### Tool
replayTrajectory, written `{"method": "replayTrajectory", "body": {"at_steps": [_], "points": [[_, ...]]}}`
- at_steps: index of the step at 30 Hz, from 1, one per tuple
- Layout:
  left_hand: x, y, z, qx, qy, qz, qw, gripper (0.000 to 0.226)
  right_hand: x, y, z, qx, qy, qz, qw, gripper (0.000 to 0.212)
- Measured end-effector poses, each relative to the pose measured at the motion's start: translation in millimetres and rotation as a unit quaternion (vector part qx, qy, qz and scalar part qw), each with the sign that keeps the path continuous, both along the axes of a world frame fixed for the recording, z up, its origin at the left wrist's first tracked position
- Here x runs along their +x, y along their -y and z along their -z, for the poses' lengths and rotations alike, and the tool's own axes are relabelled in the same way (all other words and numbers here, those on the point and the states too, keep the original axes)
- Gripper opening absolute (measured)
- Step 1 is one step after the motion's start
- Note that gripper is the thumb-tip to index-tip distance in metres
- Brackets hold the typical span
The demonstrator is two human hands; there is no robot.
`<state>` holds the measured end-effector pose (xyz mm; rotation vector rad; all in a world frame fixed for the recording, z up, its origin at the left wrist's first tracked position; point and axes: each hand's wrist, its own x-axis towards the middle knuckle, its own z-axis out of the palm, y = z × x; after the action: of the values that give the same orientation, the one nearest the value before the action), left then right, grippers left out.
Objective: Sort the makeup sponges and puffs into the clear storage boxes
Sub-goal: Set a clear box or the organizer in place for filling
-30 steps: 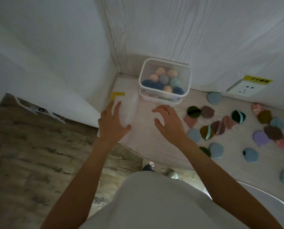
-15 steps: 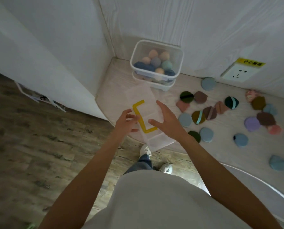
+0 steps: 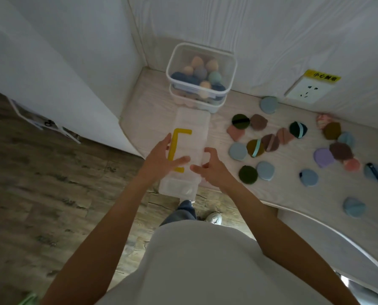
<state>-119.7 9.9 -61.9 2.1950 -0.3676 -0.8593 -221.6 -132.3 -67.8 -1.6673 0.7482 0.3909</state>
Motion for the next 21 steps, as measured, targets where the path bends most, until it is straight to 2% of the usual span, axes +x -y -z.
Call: {"method": "replayTrajectory", "body": {"at_steps": [1, 3, 5, 8, 11, 13, 16, 21], "points": [[-7.6, 0.2, -2.5, 0.048, 0.034, 0.067, 0.996, 0.112, 2.0, -0.5, -0.9, -0.008, 0.003, 0.001, 1.000, 0.067], [-28.8, 3.7, -6.5, 0.186, 0.120, 0.176, 0.959, 0.127, 5.9, -2.2, -1.7, -0.010, 0.004, 0.017, 1.000, 0.071], [-50.1, 11.3, -8.9, 0.259, 0.182, 0.188, 0.930, 0.129, 6.8, -2.9, -0.7, -0.007, 0.003, 0.033, 0.999, 0.075], [-60.3, 19.1, -7.4, 0.262, 0.237, 0.173, 0.919, 0.120, 3.6, 3.6, -0.6, -0.008, -0.012, 0.019, 1.000, 0.069], [-54.6, 14.8, -6.6, 0.259, 0.256, 0.212, 0.907, 0.115, 6.5, 22.1, -3.9, 0.063, -0.021, 0.103, 0.992, 0.052], [-52.4, 11.5, -5.3, 0.277, 0.266, 0.242, 0.891, 0.117, 14.3, 35.7, -0.4, 0.109, -0.029, 0.182, 0.977, 0.054], [-53.5, 14.5, -2.3, 0.318, 0.287, 0.244, 0.870, 0.119, 23.0, 40.3, 4.6, 0.162, -0.026, 0.237, 0.958, 0.054], [-57.2, 22.8, -2.1, 0.319, 0.288, 0.222, 0.875, 0.109, 21.3, 38.5, 6.8, 0.202, 0.003, 0.290, 0.935, 0.052]]}}
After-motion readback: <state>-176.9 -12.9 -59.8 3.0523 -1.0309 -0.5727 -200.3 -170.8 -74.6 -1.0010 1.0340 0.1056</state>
